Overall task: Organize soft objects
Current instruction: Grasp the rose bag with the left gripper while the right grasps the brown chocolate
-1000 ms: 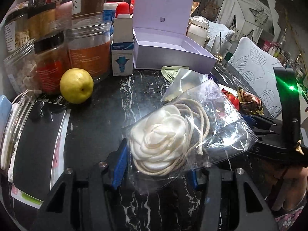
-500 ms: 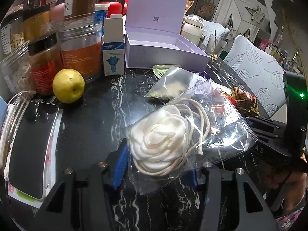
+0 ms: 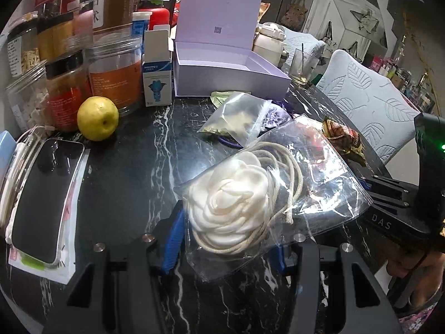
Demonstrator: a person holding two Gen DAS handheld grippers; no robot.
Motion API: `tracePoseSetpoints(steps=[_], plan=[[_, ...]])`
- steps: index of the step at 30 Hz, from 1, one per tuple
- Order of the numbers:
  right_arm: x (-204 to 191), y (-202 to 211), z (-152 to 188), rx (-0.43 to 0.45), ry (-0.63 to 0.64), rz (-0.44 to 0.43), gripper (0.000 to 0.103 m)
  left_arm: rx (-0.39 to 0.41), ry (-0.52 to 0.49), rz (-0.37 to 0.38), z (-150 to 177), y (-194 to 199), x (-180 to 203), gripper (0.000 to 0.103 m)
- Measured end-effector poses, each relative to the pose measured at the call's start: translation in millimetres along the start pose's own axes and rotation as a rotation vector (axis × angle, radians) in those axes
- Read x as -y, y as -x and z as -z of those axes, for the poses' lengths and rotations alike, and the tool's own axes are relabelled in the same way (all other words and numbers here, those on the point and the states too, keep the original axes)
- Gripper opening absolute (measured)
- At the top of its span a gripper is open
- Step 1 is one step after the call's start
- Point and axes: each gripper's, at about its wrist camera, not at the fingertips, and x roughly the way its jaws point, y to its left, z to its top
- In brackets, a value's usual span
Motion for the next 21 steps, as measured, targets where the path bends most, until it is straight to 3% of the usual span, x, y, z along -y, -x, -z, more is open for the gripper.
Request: tracePoseSetpoints(steps=[3,5,7,9,15,18,21], plan=[[3.4,2.0,4.5,-0.004,0.003,0.022,0.014,0.001,-0.007,0.004,1.1,0.9,3.4,0.052],[5.5,-1.8,6.0,-0.017,-0.005,0.058,0.021,0.001,-0.011,0.007,1.4,1.3,5.5,0.052],[7.2,-4.2,7.5,-0.016,-0.020,0.073,0.058,0.002,-0.014,0.007,1.6,1.3,6.5,0.052],[7.6,-7.8,7.4,-0.024,-0.043,0.054,0.066,0.003,-0.011,0.003,1.4,1.6,5.3,0.052],[-3.1,-15.8,4.4,0.003,-0.011,0.094,0.065,0.000,0.002,-0.015,1.0,-0.8,-0.9,0.052],[-8.4,-16.3,4.7,0.019,0.033,0.122,0.031,-0.002,0.009,-0.015,0.4,-2.7,-3.2,0.052],[-8.7,-16.6,3.6,0.014,0.039,0.126,0.028,-0.003,0.014,-0.014,-0.4,-4.4,-4.2,0.052]])
